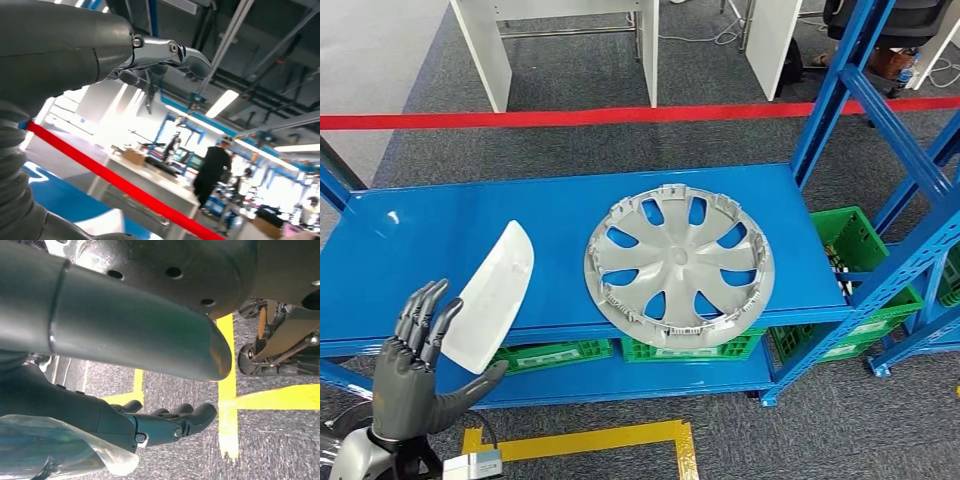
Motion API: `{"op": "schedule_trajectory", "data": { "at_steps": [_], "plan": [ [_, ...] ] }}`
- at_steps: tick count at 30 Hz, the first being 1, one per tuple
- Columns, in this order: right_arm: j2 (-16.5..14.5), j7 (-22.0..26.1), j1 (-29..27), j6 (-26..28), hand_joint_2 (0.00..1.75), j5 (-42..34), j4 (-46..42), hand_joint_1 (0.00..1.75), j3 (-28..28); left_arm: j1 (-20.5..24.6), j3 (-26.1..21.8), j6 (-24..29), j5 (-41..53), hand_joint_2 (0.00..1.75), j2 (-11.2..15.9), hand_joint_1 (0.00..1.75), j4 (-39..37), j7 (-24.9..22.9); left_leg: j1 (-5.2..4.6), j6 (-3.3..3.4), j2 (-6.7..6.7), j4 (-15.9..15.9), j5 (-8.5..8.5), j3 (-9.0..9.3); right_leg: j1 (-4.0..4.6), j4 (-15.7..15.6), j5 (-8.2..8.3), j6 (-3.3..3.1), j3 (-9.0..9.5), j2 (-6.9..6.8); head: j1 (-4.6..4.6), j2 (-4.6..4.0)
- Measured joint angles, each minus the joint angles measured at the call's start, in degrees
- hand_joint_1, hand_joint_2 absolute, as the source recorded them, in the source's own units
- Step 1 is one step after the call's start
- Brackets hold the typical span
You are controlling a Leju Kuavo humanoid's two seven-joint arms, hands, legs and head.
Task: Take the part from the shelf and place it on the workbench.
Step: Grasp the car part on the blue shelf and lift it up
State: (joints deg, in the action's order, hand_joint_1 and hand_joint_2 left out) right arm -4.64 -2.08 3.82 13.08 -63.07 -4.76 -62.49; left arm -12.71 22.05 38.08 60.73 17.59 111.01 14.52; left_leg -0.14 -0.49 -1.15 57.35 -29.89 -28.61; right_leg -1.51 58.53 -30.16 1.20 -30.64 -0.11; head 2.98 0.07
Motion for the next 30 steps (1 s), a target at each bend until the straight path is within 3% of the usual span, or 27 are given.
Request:
{"op": "schedule_trajectory", "data": {
  "at_steps": [17, 30],
  "plan": [
    [0.6, -0.1, 0.0, 0.5, 0.0, -1.7, 0.0, 0.0, -0.2, -4.6, -6.9, -1.5, -5.2, 1.75, -0.2, 0.0, -0.1, -1.9, 0.0, 0.0, 0.0, 0.0, 0.0, 0.0, 0.0, 0.0, 0.0, 0.0, 0.0, -0.01, 0.0, 0.0],
    [0.7, -0.6, 0.1, 0.8, 0.0, -2.5, 0.0, 0.0, -2.0, -4.2, -7.3, -3.3, -13.1, 1.75, -4.4, 0.0, -5.9, 1.2, -0.01, 0.0, 0.0, 0.0, 0.0, 0.0, -0.01, 0.0, 0.0, 0.0, 0.0, -0.01, 0.0, 0.0]
  ]
}}
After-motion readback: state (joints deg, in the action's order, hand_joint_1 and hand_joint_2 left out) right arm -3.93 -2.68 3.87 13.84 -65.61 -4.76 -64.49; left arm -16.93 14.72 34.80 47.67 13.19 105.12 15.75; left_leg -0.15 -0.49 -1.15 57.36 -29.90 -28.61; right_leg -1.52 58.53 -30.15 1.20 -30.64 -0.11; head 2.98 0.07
